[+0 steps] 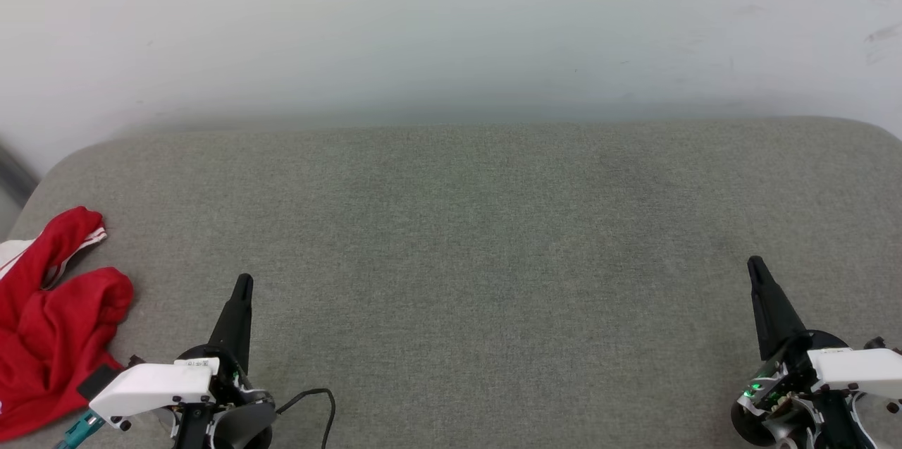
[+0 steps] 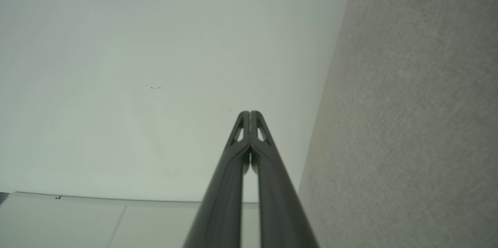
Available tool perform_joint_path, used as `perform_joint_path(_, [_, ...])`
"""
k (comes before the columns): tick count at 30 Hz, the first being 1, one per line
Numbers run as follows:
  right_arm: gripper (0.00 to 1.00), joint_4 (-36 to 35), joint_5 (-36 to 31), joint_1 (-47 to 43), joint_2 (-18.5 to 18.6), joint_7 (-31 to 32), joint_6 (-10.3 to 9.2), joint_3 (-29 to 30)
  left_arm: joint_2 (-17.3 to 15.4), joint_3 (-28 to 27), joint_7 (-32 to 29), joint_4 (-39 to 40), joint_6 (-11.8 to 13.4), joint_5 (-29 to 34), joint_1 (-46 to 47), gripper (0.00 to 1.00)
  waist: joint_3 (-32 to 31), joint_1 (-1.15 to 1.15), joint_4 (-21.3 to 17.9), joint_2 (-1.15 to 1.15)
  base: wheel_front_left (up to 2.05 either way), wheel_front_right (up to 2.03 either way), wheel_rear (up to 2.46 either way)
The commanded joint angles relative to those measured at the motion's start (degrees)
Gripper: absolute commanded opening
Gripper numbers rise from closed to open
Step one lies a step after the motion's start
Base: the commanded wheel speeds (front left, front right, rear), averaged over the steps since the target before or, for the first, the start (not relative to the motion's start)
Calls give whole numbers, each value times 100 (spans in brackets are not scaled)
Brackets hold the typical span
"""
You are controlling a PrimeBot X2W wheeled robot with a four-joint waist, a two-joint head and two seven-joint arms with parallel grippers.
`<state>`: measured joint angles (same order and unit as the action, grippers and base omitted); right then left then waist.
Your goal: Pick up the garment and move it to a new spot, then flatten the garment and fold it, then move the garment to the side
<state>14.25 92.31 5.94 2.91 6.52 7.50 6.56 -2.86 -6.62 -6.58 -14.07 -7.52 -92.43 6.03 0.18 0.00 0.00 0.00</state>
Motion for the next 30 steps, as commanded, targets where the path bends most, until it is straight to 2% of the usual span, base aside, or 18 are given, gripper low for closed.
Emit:
perform_joint_path(1, [0, -17, 19, 66, -12, -9, -2, -2, 12, -11, -10, 0, -19, 7, 43, 0, 0, 0, 0, 0, 0, 0, 0])
perform_joint_path(17, [0, -17, 20, 66, -12, -9, -2, -3, 12, -10, -10, 0, -19, 6, 43, 0, 0, 0, 0, 0, 0, 0, 0])
perform_joint_path(18, [100, 0, 0, 0, 0, 0, 0, 0, 0, 0, 0, 0, 0, 0, 0, 100, 0, 0, 0, 0, 0, 0, 0])
perform_joint_path(19, [0, 11, 0, -10, 0, -3, 0, -1, 0, 9, 3, -17, 1, -4, -6, 0, 0, 0, 0, 0, 0, 0, 0])
perform_joint_path(20, [100, 27, 1, -27, -1, -8, -1, -3, 1, 23, 10, -35, 2, -8, -15, 100, 0, 0, 0, 0, 0, 0, 0])
perform_joint_path(30, [100, -259, -116, -125, 22, -239, -1, -83, 0, 326, 276, 192, 2, 45, 15, 100, 1, 0, 6, 0, 0, 0, 0])
